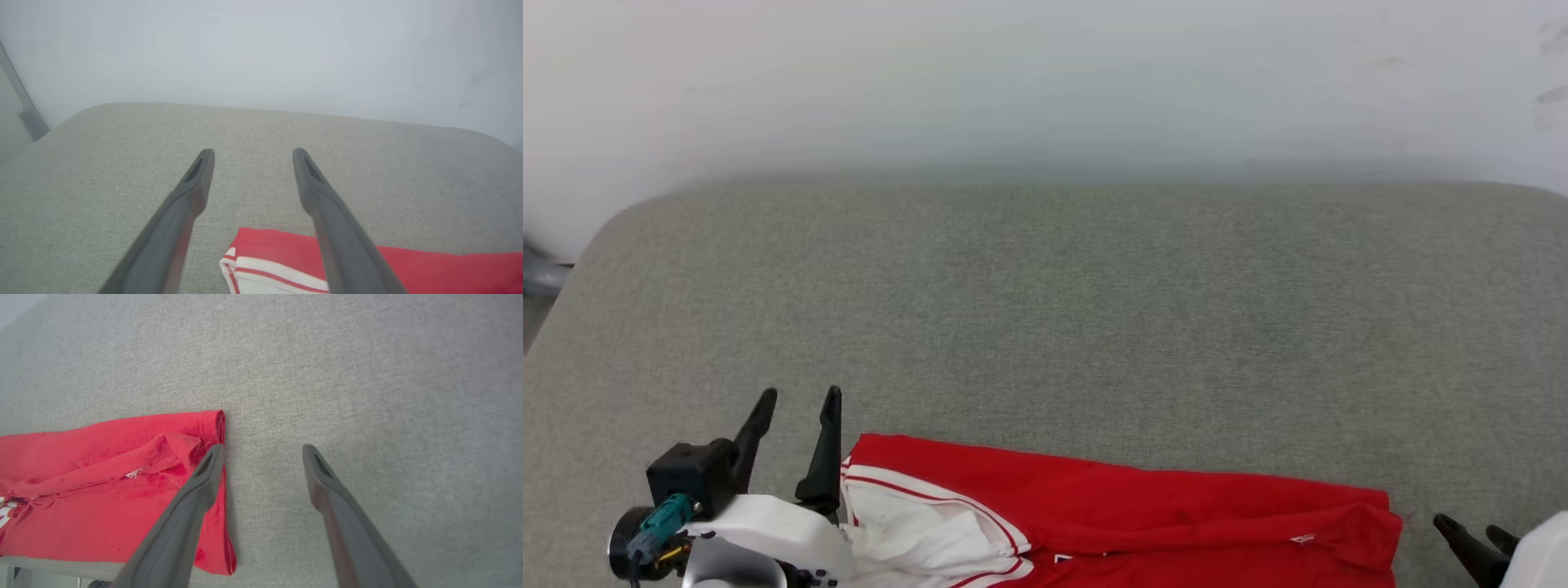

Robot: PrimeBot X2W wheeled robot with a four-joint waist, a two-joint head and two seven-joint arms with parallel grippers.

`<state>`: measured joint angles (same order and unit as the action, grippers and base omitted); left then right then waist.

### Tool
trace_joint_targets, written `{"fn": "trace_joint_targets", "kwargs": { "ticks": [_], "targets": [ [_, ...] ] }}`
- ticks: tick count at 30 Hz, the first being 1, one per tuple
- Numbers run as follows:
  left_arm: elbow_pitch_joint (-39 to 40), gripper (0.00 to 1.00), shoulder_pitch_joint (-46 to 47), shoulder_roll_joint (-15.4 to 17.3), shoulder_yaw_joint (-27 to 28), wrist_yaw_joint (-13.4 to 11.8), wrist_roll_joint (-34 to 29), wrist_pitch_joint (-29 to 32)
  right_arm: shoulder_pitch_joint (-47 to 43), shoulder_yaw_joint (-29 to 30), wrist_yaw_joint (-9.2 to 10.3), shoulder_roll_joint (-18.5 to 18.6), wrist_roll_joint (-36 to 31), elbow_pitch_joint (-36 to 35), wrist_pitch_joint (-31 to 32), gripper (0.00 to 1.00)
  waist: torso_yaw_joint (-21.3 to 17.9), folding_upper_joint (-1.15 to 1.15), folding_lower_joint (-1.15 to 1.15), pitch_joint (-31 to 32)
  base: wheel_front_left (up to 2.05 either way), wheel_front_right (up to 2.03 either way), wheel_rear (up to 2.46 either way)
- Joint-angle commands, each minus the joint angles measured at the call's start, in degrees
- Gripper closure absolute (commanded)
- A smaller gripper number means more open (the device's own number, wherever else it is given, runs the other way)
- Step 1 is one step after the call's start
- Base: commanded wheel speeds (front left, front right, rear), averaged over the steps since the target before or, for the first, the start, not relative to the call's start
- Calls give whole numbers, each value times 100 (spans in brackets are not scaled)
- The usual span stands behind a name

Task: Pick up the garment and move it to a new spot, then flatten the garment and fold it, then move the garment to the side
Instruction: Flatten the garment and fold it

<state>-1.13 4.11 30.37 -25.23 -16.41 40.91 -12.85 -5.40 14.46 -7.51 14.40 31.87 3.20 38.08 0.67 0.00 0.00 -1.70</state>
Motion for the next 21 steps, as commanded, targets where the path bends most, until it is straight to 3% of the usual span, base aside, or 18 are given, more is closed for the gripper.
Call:
{"fn": "trace_joint_targets", "kwargs": {
  "ticks": [1, 8, 16, 17, 18, 19, 21],
  "targets": [
    [113, 0, 85, 4, 41, -72, -91, -59, 129, -44, 5, 14, 22, -42, 72, 0, 87, 0, 0, -90, 0, 0, 0],
    [677, 0, 194, -36, 19, -277, -528, -163, 235, -395, 5, -85, 43, 46, 509, 0, 377, 0, 0, -443, 0, 0, 0],
    [787, 0, 205, -101, -51, -385, -705, -189, 58, -684, 5, -347, -20, 355, 972, 0, 502, 0, 0, -610, 0, 0, 0],
    [780, 0, 199, -118, -58, -372, -696, -190, 77, -735, 5, -353, -28, 433, 981, 23, 505, 0, 0, -622, 0, 0, 0],
    [774, 0, 206, -127, -60, -369, -708, -195, 100, -764, 5, -389, 14, 498, 983, 55, 508, 0, 0, -629, 0, 0, 0],
    [767, 0, 214, -131, -63, -366, -722, -200, 137, -796, 4, -403, 38, 553, 960, 95, 510, 0, 0, -635, 0, 0, 0],
    [752, 0, 224, -146, -69, -353, -759, -199, 200, -870, 3, -383, 62, 661, 960, 100, 515, 0, 0, -622, 0, 0, 0]
  ]
}}
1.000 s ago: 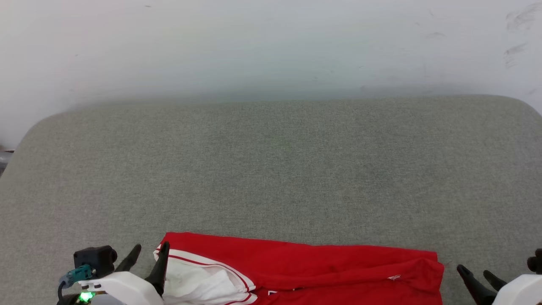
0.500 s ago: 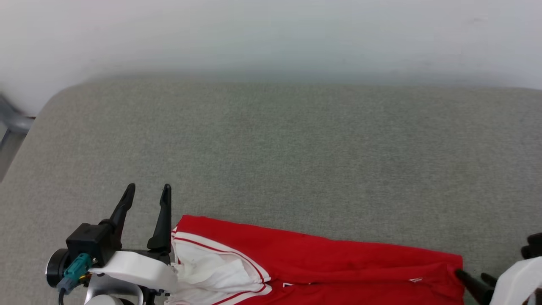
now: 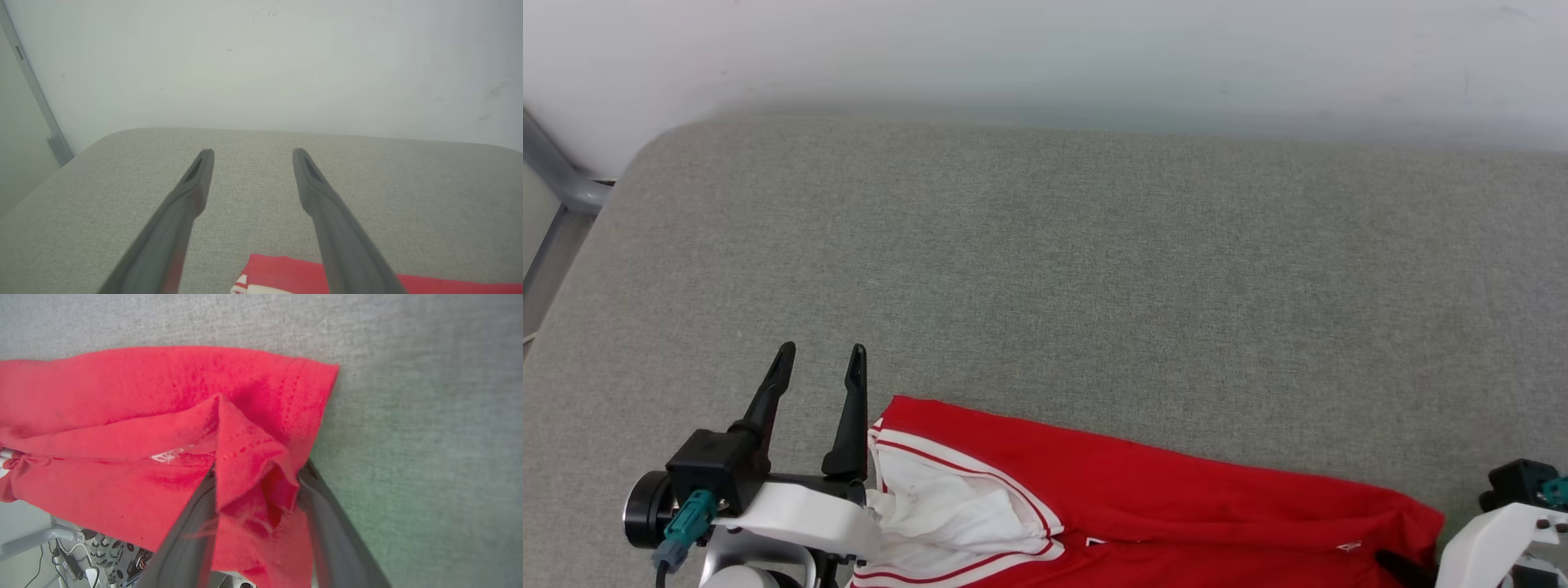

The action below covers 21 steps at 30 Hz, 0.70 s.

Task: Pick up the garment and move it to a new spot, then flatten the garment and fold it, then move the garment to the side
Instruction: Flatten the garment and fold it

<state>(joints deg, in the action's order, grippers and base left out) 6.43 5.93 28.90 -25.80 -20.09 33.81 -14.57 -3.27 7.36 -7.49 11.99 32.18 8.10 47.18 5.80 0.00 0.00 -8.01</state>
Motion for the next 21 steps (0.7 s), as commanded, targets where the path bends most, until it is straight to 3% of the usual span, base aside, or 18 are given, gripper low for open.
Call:
{"fn": "trace_joint_targets", "kwargs": {
  "ticks": [1, 12, 21],
  "targets": [
    [-18, 0, 39, -6, -18, 22, -51, -24, 14, -184, 1, -125, 47, 195, 26, 100, 4, 0, 0, 21, 0, 0, 0],
    [-247, 0, -373, 2, 29, -120, -33, -38, 155, -42, 5, 339, 55, -172, -163, 100, -186, 0, 0, 558, 0, 0, 0],
    [-336, 0, -659, 23, 60, -166, 40, -46, -91, 793, 4, 425, -114, -276, 49, 100, -458, 0, 0, 836, 0, 0, 0]
  ]
}}
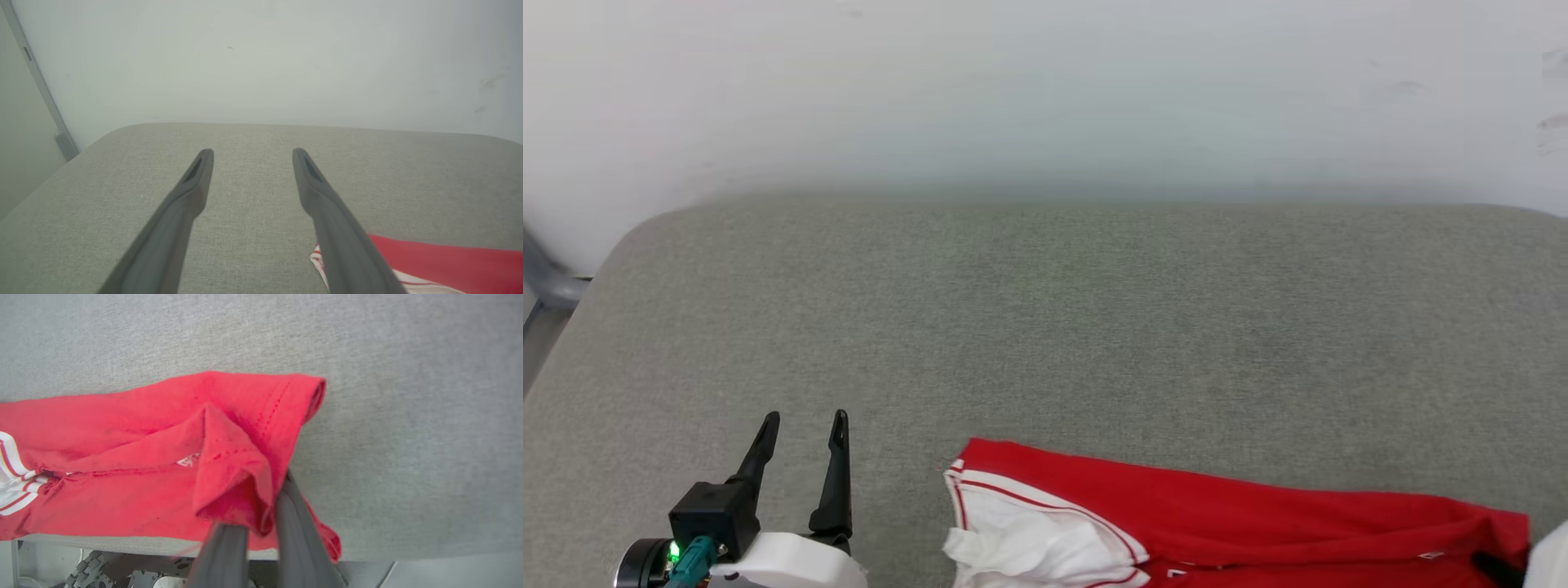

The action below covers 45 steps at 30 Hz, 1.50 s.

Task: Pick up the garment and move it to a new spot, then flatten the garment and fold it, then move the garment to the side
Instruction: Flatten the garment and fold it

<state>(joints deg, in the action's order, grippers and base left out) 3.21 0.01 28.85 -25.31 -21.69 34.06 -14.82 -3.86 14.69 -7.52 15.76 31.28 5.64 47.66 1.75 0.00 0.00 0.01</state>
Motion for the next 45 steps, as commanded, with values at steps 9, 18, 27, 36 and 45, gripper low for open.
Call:
{"fn": "trace_joint_targets", "kwargs": {
  "ticks": [9, 18, 27, 36, 45],
  "targets": [
    [-46, 0, -124, 16, 2, -21, 33, -26, 433, 644, 6, -704, 1036, -32, 677, 100, -212, 0, 0, 100, 0, 0, 0],
    [14, 0, 20, 21, -25, 37, 21, -10, 710, -58, 5, -1299, 3901, 105, 1321, 100, 107, 0, 0, 50, 0, 0, 0],
    [57, 0, 335, -57, -13, 141, -13, -6, 923, -2089, 5, -1290, 4754, 155, 282, 100, 657, 0, 0, -485, 0, 0, 0],
    [-154, 0, 689, -333, 64, 351, -106, -38, 1421, -3162, 5, -1287, 4446, 589, -408, 100, 920, 0, 0, -1005, 0, 0, 0],
    [-394, 0, 786, -581, 246, 568, -276, -47, 1674, -3517, 5, -1268, 4052, 809, -1275, 0, 858, 0, 0, -1048, 0, 0, 0]
  ]
}}
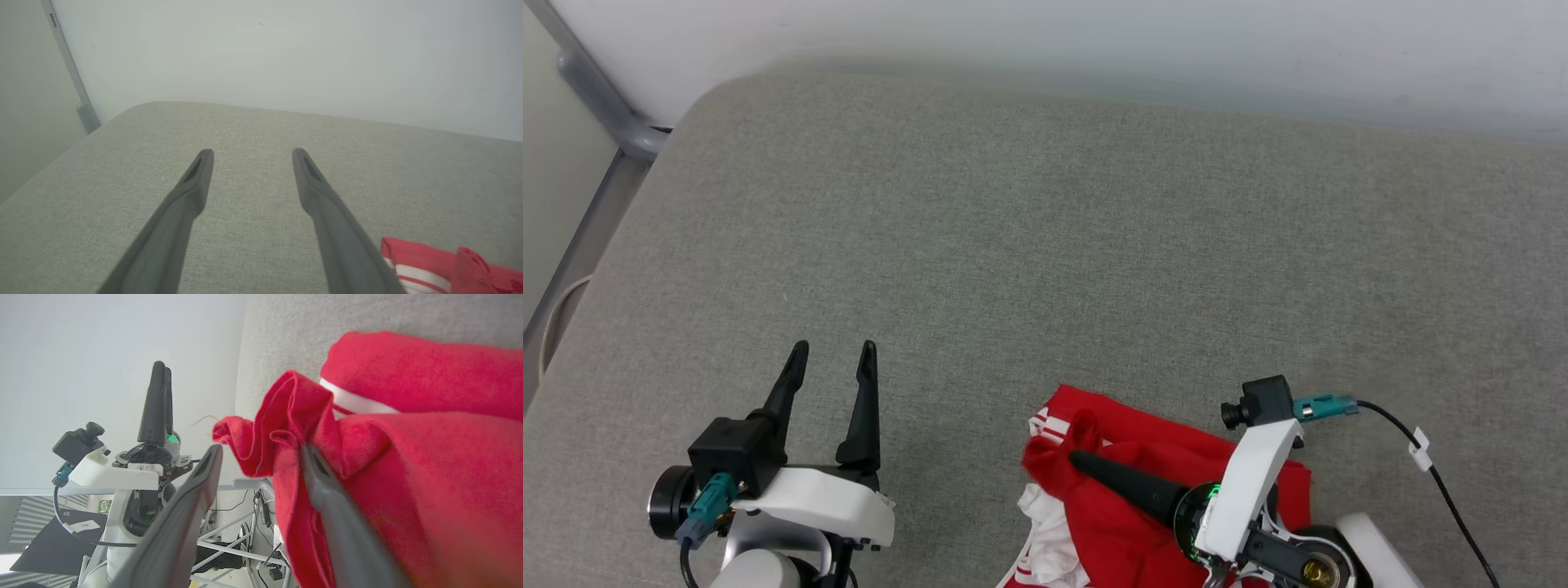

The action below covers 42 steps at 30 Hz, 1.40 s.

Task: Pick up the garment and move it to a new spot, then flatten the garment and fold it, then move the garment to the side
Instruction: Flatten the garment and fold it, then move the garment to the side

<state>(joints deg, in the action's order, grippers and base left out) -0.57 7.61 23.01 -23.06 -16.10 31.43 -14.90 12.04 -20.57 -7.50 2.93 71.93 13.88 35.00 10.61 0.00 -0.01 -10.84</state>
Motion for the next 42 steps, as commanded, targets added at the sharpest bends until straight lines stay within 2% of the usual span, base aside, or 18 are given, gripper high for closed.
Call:
{"fn": "trace_joint_targets", "kwargs": {
  "ticks": [1, 5, 9, 10, 14, 19, 25, 29, 32, 42],
  "targets": [
    [-48, 0, 8, -17, 37, 40, -32, -39, 102, -25, 3, 37, -51, -71, -78, 0, -50, 0, 1, 80, 0, 0, 0],
    [-137, 0, -108, -29, 78, 91, -109, -39, 90, -30, 3, 210, -326, -414, -544, 0, -189, 0, 1, 319, 0, 0, 0],
    [-205, 0, -212, 7, 94, 57, -145, -39, -36, 182, 3, 401, -926, -693, -1316, 0, -373, 0, 1, 541, 0, 0, 0],
    [-255, 0, -299, 8, 121, 4, -142, -39, -191, 497, 3, 492, -1359, -744, -1781, 0, -527, 0, 1, 682, 0, 0, 0],
    [-285, 0, -397, 24, 116, -27, -118, -24, -438, 1105, 3, 579, -2056, -735, -2283, 0, -705, 0, 1, 836, 0, 0, 0],
    [-300, 0, -506, 64, 152, -95, -95, -7, -723, 1910, 3, 514, -3221, -891, -2766, 0, -898, 0, 1, 979, 0, 0, 0],
    [-322, 0, -612, 111, 192, -142, -136, -14, -1072, 2661, 3, 351, -4774, -1466, -3163, 0, -1054, 0, 1, 1110, 0, 0, 0],
    [-359, 0, -652, 121, 220, -168, -174, -21, -1317, 2767, 3, 272, -5631, -1928, -3270, 0, -1120, 0, 1, 1168, 0, 0, 0],
    [-408, 0, -740, 125, 228, -191, -208, -27, -1492, 2678, 4, 207, -5932, -2150, -3262, 0, -1161, 0, 1, 1228, 0, 0, 0],
    [-552, 0, -905, 66, 312, -160, -282, -37, -1935, 2439, 3, 34, -6187, -2362, -3279, 0, -1134, 0, 1, 1346, 0, 0, 0]
  ]
}}
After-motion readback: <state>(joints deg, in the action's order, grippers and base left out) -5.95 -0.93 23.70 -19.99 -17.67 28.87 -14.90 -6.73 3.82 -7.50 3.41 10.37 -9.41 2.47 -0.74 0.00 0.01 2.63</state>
